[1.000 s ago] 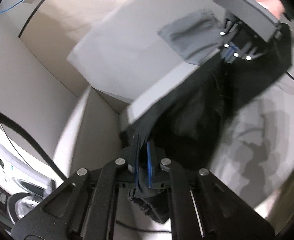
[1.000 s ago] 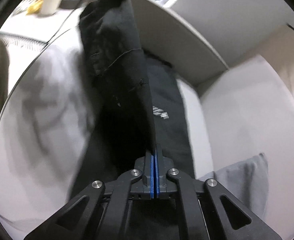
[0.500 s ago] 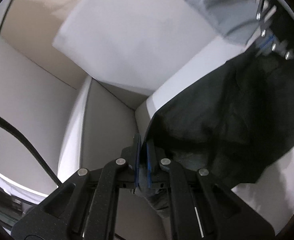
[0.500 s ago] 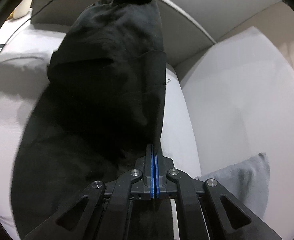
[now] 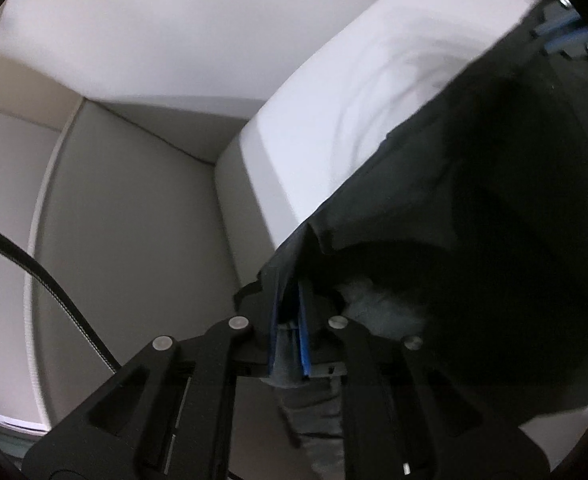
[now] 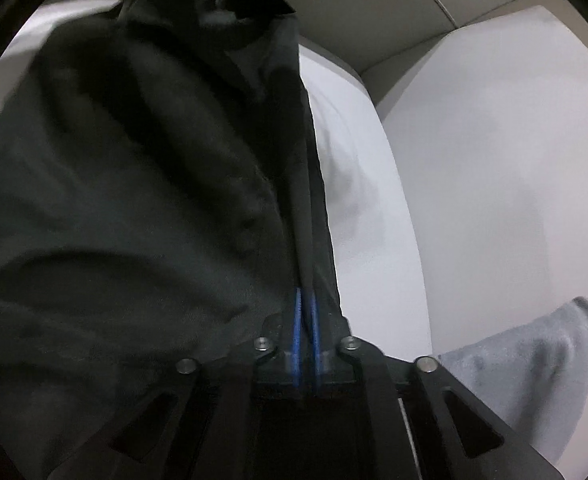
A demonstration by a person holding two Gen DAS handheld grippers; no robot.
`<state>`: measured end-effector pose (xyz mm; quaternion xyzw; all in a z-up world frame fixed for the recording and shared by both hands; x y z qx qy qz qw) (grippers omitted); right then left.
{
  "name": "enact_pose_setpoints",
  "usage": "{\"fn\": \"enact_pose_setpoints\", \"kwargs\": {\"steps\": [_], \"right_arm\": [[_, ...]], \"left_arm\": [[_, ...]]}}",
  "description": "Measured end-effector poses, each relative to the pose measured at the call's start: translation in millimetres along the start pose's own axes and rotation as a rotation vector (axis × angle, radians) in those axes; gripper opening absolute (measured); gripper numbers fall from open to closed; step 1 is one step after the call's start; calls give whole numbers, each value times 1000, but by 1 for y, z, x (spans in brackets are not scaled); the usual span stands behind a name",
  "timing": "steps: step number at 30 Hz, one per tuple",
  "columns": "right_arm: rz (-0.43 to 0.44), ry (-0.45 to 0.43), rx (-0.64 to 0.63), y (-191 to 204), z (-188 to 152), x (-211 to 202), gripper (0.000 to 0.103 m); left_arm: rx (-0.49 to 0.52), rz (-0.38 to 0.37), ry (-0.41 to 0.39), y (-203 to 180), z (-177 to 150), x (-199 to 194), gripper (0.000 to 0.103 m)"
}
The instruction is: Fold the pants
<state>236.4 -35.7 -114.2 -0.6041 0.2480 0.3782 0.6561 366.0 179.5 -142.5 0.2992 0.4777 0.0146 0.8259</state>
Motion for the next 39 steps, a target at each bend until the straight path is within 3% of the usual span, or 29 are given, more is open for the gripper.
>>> {"fn": "enact_pose_setpoints", "kwargs": {"steps": [1,2,3,5,6,7,8,9,12,16,20,22,27,32,35,37,39], "right_arm": [[-25,-6,9,0,-1,-1,11],[-36,-7,30,0,-2,-2,15],[-48,-7,64,-2,-3,-4,18],[-71,-2,128,-8,-9,-8,41],[-78,-2,161,-12,-11,-12,50],[-76,-12,207,-17,-14,-18,73],[-83,-25,250,-23,-17,-25,85],[-102,-52,305,-30,-20,-37,85],[-100,-108,386,-39,-23,-64,85],[-54,-210,472,-35,-14,-108,85],[15,-304,560,-11,-8,-155,85],[45,-352,605,11,-3,-174,85],[134,-369,685,32,25,-158,85],[186,-333,744,37,15,-132,85],[224,-322,773,45,10,-120,85],[230,-300,771,52,2,-118,85],[244,-272,768,57,-1,-110,85]], "left_arm": [[-48,-14,0,3,0,1,15],[-109,-29,-2,9,1,2,30],[-204,-73,-15,15,-2,-3,53],[-413,-135,-71,39,-3,-15,74],[-498,-157,-99,51,-4,-23,74],[-585,-193,-126,62,-6,-32,74],[-679,-237,-156,74,-9,-44,74],[-800,-315,-189,86,-15,-61,74],[-994,-502,-229,100,-33,-95,74],[-1115,-706,-200,98,-62,-119,74],[-1133,-663,-158,85,-92,-123,74],[-1206,-675,-92,77,-111,-115,73],[-1361,-700,6,59,-135,-85,66],[-1413,-569,55,49,-149,-50,56],[-1442,-496,121,45,-159,-34,42],[-1451,-477,89,51,-157,-33,5],[-1425,-464,57,55,-153,-37,0]]}}
Point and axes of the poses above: each gripper's, at about its wrist camera, not at the fingertips, and x roughly the way its jaws point, y to its left, z to its top, the point moved 8 cm from there along x, roughly the way its jaws point, and after that the axes turned 15 degrees about -x, right-handed, at the moved point
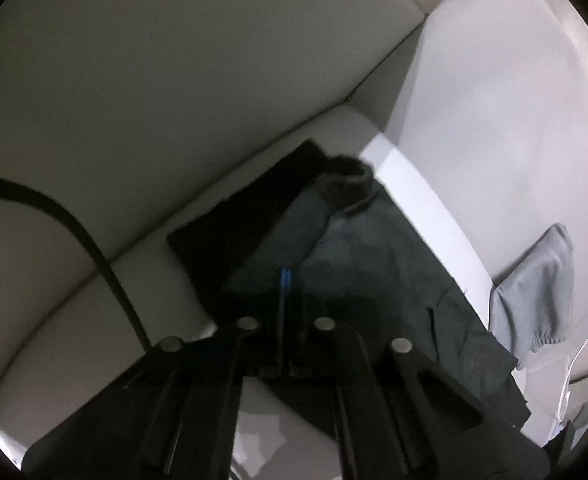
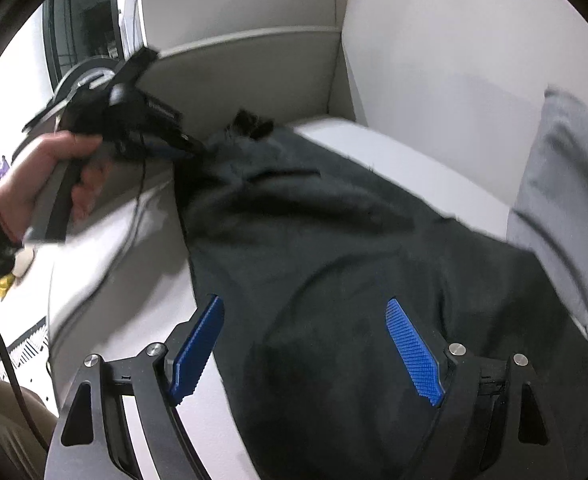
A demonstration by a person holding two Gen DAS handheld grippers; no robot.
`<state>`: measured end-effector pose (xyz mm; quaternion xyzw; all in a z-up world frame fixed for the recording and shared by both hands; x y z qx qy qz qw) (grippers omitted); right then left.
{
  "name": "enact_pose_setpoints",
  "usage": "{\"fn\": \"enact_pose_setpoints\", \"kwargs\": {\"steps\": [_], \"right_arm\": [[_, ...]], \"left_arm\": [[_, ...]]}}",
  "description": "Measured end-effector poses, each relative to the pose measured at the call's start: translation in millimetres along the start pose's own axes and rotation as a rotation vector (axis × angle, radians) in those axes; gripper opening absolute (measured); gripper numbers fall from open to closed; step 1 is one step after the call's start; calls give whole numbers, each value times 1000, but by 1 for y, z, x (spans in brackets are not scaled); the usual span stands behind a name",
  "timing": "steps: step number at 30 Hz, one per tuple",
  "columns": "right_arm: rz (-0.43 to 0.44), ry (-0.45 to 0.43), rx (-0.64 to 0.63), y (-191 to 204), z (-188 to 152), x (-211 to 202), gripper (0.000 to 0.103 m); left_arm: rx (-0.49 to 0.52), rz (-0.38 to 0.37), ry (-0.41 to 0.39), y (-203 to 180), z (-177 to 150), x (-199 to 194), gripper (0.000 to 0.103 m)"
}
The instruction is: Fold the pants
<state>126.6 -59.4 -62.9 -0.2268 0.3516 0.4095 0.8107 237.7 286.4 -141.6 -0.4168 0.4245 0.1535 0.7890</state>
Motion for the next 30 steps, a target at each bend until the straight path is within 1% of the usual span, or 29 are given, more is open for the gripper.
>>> {"fn": "enact_pose_setpoints", "kwargs": {"steps": [2,5,6,7,9,10,11,12,13,14,15,17,19,20,22,24,25,26,27,29,30], "right_arm": [[3,32,19,-3,-11,8,85],[18,85,57,-6,-28,16,84],[21,95,59,-6,-34,19,84],[20,95,55,-5,-40,23,83],[9,66,43,-4,-45,22,83],[6,58,45,-4,-46,20,83],[4,54,44,-4,-46,19,84],[2,51,44,-4,-46,17,84],[1,45,45,-4,-45,15,84],[1,34,46,-4,-45,12,84],[-1,16,46,-3,-43,8,84],[-8,-7,48,-4,-42,1,84],[-9,-24,64,-5,-45,-7,84],[-8,-30,74,-6,-46,-9,84],[-4,-44,105,-8,-49,-14,84],[-2,-60,125,-10,-50,-18,84],[2,-64,128,-10,-51,-19,84],[8,-62,128,-10,-51,-18,84],[8,-60,130,-11,-52,-19,84],[4,-57,134,-12,-53,-16,84],[7,-52,139,-12,-54,-15,84]], "left_arm": [[28,16,-15,-1,1,-1,0],[109,127,-76,6,1,-1,0],[137,155,-97,9,1,-2,0],[160,162,-109,11,0,-4,0],[180,127,-118,12,-3,-15,0],[175,107,-118,12,-6,-23,0],[149,65,-107,13,-9,-31,2],[103,-6,-81,13,-13,-43,17],[72,-46,-72,14,-17,-52,29],[44,-76,-75,15,-20,-61,57],[17,-104,-77,17,-26,-70,70],[-3,-151,-43,11,-37,-75,69],[-25,-186,29,-1,-49,-67,66],[-37,-183,53,-2,-52,-62,61],[-65,-153,96,-2,-60,-48,60],[-101,-123,93,2,-58,-33,57],[-107,-111,81,2,-55,-27,53],[-105,-93,60,4,-51,-24,39],[-105,-71,43,6,-47,-21,21],[-85,-39,15,8,-43,-19,6],[-53,-20,0,6,-42,-20,3]]}}
Point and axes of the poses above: each gripper's, at about its wrist camera, not at the fingertips, and x roughly the way its jaws point, y to its left, z to its top, the point moved 8 cm from there along x, roughly the way its jaws point, and after that the axes turned 15 degrees about -x, right-handed, at the moved point
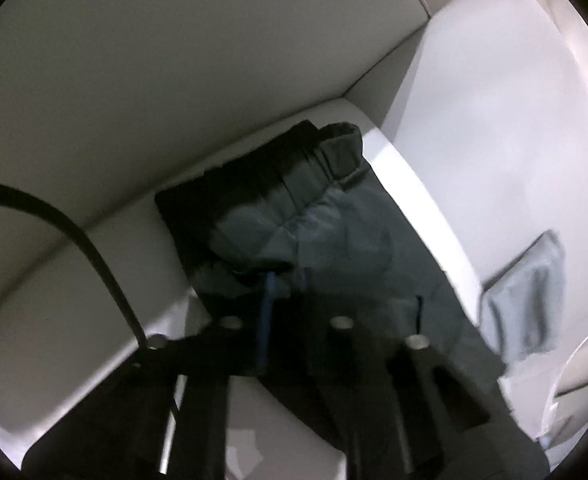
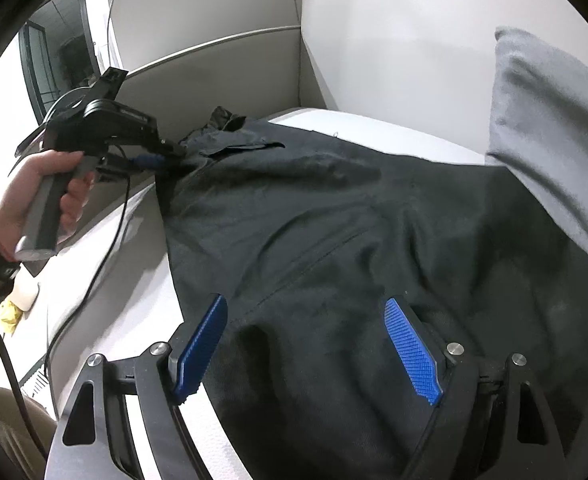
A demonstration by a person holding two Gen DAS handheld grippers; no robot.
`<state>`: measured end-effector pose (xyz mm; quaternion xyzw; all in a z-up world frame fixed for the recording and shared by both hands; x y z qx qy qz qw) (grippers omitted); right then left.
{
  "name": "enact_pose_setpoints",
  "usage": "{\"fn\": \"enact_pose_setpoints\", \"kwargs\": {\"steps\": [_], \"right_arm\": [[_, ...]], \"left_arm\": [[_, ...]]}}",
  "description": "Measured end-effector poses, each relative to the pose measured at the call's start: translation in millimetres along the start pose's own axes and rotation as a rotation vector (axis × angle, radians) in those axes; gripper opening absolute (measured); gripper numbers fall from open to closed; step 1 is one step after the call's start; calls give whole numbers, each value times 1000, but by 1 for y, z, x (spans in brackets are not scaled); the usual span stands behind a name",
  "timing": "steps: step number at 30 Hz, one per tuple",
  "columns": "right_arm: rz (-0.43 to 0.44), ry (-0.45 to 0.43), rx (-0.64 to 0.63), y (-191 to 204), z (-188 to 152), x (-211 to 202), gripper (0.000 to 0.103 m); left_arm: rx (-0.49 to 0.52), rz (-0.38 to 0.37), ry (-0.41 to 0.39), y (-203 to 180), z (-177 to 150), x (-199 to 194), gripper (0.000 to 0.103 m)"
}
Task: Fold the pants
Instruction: 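Grasp the pants edge with the left gripper and drag it along the seat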
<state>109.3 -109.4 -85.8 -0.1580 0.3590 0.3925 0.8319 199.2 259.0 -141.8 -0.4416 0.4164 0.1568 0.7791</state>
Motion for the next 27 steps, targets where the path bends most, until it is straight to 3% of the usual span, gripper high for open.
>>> {"fn": "enact_pose_setpoints", "kwargs": {"steps": [5,8,9,12,13,18,19,21,23,25,27], "right_arm": [[16,26,55,-7,-8,5,83],[15,24,61,-8,-9,5,84],[10,28,58,-7,-9,5,84],[-1,38,47,-6,-9,6,84],[-3,37,45,-5,-9,6,84],[-8,30,41,-2,-5,3,84],[-5,31,41,-1,-5,4,84],[-9,37,38,-1,-6,5,84],[-12,38,33,0,-5,6,84],[-9,38,36,0,-6,7,84],[1,37,46,-1,-6,8,84]], "left_arm": [[202,95,-153,-16,1,-30,1],[218,167,-82,-8,-3,-9,1],[207,171,-42,-2,-5,1,3],[181,156,-30,4,-9,-11,6],[179,161,-40,4,-11,-21,9],[257,106,-219,-32,-19,-91,59],[281,86,-233,-45,-18,-96,61],[301,80,-207,-70,-12,-84,61],[318,128,-158,-83,-2,-58,59],[308,195,-119,-96,12,-9,56],[330,258,-97,-96,21,19,35]]}}
Point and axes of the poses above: each gripper's, at about its wrist camera, not at the fingertips, and x roughly the way its jaws point, y to its left, z to its top, the point moved 8 cm from there along x, roughly the way its jaws point, and after that the axes turned 15 degrees about -x, right-handed, at the moved point
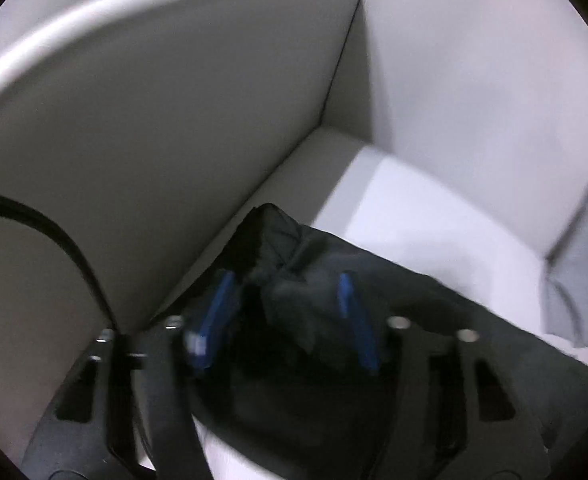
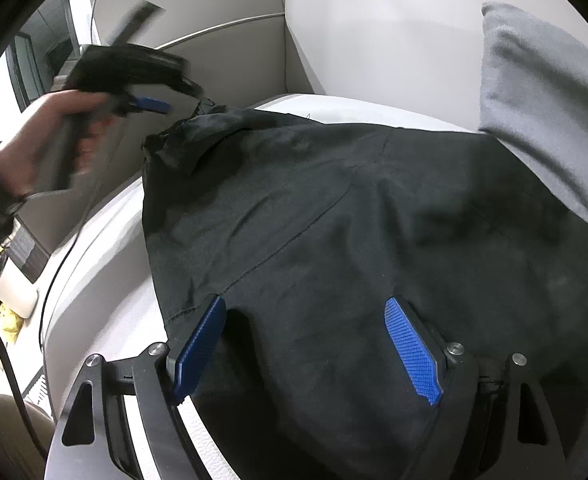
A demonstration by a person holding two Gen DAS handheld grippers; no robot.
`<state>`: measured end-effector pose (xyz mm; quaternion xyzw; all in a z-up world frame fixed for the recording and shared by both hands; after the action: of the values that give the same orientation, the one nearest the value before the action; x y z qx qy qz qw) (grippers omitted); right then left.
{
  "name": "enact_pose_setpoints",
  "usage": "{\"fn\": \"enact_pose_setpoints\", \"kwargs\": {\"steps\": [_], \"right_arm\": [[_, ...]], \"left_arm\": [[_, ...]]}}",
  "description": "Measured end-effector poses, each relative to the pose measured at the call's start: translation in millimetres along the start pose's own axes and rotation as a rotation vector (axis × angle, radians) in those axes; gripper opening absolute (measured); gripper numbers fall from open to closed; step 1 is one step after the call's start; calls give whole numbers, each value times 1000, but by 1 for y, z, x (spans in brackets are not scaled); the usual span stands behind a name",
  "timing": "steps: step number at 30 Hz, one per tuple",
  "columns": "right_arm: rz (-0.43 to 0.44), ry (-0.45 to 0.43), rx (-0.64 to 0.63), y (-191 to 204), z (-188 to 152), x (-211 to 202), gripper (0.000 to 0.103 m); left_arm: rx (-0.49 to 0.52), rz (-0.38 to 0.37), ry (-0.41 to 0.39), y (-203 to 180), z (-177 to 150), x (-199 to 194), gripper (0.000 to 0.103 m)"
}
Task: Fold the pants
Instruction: 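Grasp the pants edge with the left gripper and drag it along the seat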
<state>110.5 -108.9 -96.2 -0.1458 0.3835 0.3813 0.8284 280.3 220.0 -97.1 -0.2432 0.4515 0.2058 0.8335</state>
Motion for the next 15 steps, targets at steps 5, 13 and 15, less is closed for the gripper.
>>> {"fn": "enact_pose_setpoints", "kwargs": {"steps": [5,13,15], "right_arm": [[5,-3,5,-1,-1,1,84],[6,3,7,-2,-1,3,84],[-4,4,-1,-1,-1,3,84]], "left_arm": [[71,69,-41,-1,15,26,12],[19,48,-146,5,23,-24,12],[19,-56,-184,-3,8,-51,13]]}}
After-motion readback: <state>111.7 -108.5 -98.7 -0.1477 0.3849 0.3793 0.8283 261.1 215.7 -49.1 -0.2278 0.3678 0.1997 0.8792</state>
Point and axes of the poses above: each gripper's, at about its wrist camera, not at the fingertips, and x roughly the way its jaws point, y to its left, z to its top, the point moved 8 cm from there along x, roughly the way its jaws point, and after that the axes turned 15 degrees about -x, right-handed, at the moved point
